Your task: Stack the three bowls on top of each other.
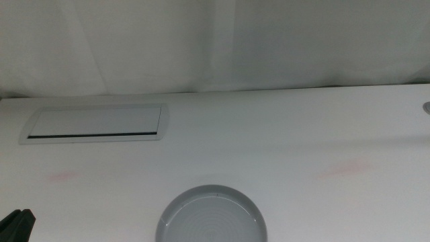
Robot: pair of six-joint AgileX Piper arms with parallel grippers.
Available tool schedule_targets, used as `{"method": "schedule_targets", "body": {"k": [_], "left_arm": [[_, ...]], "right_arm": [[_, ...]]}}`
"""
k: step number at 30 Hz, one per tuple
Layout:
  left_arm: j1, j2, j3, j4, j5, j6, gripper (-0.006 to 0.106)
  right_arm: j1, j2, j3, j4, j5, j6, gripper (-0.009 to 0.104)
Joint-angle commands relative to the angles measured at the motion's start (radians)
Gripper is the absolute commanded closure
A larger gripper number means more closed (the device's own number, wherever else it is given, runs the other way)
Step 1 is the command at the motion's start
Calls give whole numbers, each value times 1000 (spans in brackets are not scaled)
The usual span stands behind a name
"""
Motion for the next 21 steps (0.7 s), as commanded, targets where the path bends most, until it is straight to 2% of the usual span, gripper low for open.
{"method": "schedule_targets", "body": {"k": [1, 8, 10, 14, 21], "left_arm": [[1, -2, 37, -3, -2, 3, 91], [1, -2, 37, -3, -2, 7, 91], [1, -2, 37, -3, -2, 7, 91], [1, -2, 37, -3, -2, 7, 91], [1, -2, 37, -3, -2, 7, 91]], "right_arm": [[28, -76, 71, 47, -30, 5, 97], [48, -95, 323, 32, -87, 5, 97], [50, -82, 392, 32, -154, -2, 97], [69, -58, 537, 32, -414, 0, 97], [138, -58, 549, -22, -448, -117, 97]]}}
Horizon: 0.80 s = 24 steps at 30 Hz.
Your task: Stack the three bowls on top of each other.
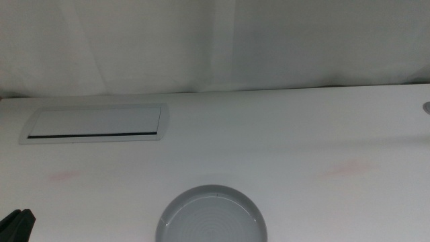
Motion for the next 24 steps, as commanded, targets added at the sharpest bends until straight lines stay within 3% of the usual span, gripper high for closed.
{"method": "schedule_targets", "body": {"k": [1, 11, 13, 18, 24], "left_arm": [[1, -2, 37, -3, -7, 0, 91], [1, -2, 37, -3, -3, 0, 91], [1, -2, 37, -3, -3, 0, 91], [1, -2, 37, -3, -3, 0, 91], [1, -2, 37, -3, -3, 0, 91]], "right_arm": [[25, 2, 6, -30, -17, -42, 97], [44, 2, 29, -26, -13, -62, 97], [44, 2, 66, 11, -29, -62, 97], [44, 2, 77, 11, -35, -62, 97], [44, 2, 77, 14, -39, 35, 97]]}}
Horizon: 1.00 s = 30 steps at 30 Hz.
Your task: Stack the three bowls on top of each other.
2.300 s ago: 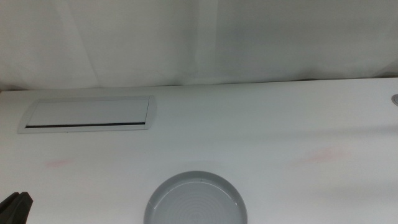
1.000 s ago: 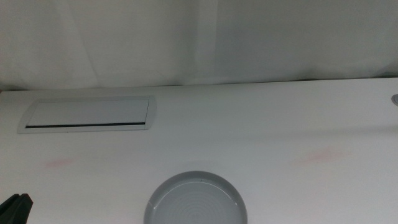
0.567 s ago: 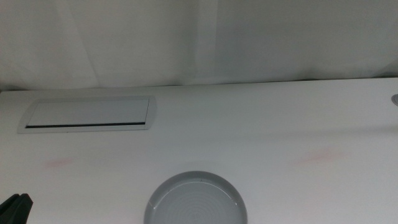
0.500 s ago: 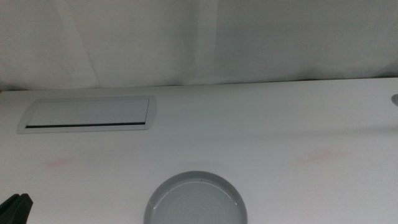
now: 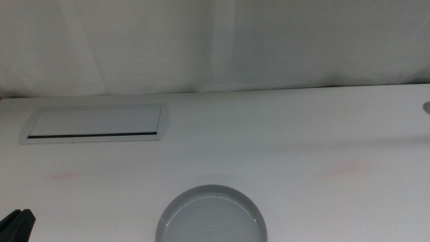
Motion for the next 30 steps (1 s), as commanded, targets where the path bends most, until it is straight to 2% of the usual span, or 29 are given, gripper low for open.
{"method": "schedule_targets", "body": {"k": [1, 12, 14, 15, 16, 17, 19, 25, 30], "left_arm": [[1, -2, 37, -3, -3, 0, 91], [1, -2, 37, -3, -3, 0, 91], [1, -2, 37, -3, -3, 0, 91], [3, -2, 37, -3, -3, 0, 91], [3, -2, 37, -3, -3, 0, 91], [3, -2, 37, -3, -3, 0, 91], [3, -2, 37, -3, -3, 0, 91], [3, -2, 37, -3, -3, 0, 91], [3, -2, 37, -3, -3, 0, 91]], "right_arm": [[6, 2, 7, -9, -15, 10, 97], [6, 2, 25, -17, -14, -3, 97], [6, -2, 40, -19, -91, -4, 97], [6, -4, 70, -121, -171, 41, 97], [6, -4, 78, -176, -193, 102, 97], [6, -4, 78, -228, -189, 154, 97], [6, -4, 78, -291, -195, 209, 97], [6, -4, 78, -297, -193, 286, 97], [6, -4, 78, -274, -193, 286, 97]]}}
